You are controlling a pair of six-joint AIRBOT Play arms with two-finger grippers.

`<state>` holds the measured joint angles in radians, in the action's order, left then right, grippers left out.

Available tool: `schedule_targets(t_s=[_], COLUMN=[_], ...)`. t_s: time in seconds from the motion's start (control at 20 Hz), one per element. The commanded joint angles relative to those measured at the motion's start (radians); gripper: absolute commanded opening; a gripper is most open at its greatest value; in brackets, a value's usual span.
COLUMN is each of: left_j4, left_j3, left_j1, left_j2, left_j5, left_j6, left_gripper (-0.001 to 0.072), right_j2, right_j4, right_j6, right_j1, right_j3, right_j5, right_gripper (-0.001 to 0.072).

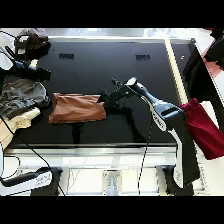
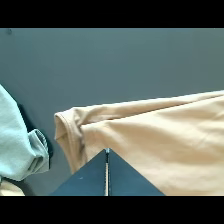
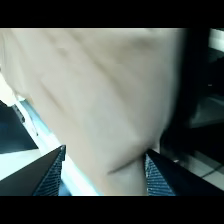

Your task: Fold the shirts.

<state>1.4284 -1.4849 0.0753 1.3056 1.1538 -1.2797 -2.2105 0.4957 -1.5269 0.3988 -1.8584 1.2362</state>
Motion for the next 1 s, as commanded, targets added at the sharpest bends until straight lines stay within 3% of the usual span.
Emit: schedule_targets(t_s=[0.0, 0.05, 0.15, 0.25, 0.45, 0.6, 0.75, 0.95], left_j4=[0.000, 0.000, 0.000, 0.000, 0.000, 0.000, 0.000, 0.000], left_j3=[0.000, 0.000, 0.000, 0.000, 0.000, 0.000, 0.000, 0.000], left_j1=[0.000, 0.000, 0.000, 0.000, 0.000, 0.000, 0.000, 0.000], left_j2=[0.000, 0.000, 0.000, 0.000, 0.000, 0.000, 0.000, 0.000], left_j5=[0.000, 0.000, 0.000, 0.000, 0.000, 0.000, 0.000, 0.000], left_j6=[0.000, 0.000, 0.000, 0.000, 0.000, 0.000, 0.000, 0.000], left_gripper=[0.0009, 0.0009, 0.0010, 0.0009, 0.0010, 0.0010, 0.0010, 0.0009], right_j2=[-0.008, -0.008, -0.008, 0.004, 0.068, 0.124, 0.113, 0.062], right_j4=[-0.035, -0.029, -0.032, -0.027, 0.057, 0.218, 0.229, 0.197], right_j6=[0.002, 0.002, 0.002, 0.004, 0.002, -0.029, -0.044, -0.063], right_j1=[0.047, 0.050, 0.039, 0.000, -0.117, -0.170, -0.140, -0.071], right_j3=[-0.001, -0.001, -0.002, -0.002, -0.002, -0.001, -0.001, -0.001], right_j5=[-0.024, -0.026, -0.004, 0.076, 0.199, 0.160, 0.089, 0.019], right_gripper=[0.0447, 0.0348, 0.0353, 0.0518, 0.0518, 0.0518, 0.0531, 0.0683])
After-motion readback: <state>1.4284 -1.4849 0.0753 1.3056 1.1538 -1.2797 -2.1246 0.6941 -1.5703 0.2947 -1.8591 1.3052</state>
